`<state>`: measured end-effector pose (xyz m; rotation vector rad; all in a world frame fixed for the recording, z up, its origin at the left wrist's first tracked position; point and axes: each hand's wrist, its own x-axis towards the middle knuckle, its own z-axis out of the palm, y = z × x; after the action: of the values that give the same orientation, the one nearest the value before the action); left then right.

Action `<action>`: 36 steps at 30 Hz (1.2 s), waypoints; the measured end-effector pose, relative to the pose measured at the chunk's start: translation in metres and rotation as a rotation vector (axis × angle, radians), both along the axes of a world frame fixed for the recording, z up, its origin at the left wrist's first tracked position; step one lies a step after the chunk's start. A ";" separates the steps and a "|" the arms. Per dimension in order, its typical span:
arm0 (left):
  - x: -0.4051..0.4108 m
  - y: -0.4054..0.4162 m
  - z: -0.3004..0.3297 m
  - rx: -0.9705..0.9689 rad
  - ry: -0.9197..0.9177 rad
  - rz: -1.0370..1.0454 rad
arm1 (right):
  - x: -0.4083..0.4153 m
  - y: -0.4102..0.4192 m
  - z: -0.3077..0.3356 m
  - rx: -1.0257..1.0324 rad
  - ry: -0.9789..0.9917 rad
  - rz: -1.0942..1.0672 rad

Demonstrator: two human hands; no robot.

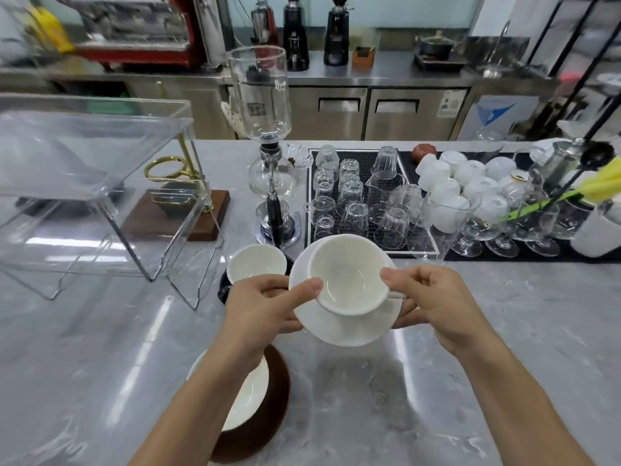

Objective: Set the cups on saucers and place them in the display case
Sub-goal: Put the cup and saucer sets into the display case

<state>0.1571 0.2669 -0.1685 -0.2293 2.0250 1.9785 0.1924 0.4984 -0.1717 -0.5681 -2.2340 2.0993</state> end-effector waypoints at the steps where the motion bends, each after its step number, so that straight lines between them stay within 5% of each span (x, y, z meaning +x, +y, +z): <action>1: 0.003 -0.003 0.002 0.004 0.010 0.008 | 0.001 -0.004 0.001 -0.001 0.006 0.010; 36: 0.066 -0.176 0.041 0.003 0.086 0.346 | -0.005 -0.171 0.036 -0.022 0.016 0.337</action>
<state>0.2227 0.0907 -0.1276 -0.5353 2.1541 2.2253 0.1873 0.3274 -0.1357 -0.1812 -2.4454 2.2633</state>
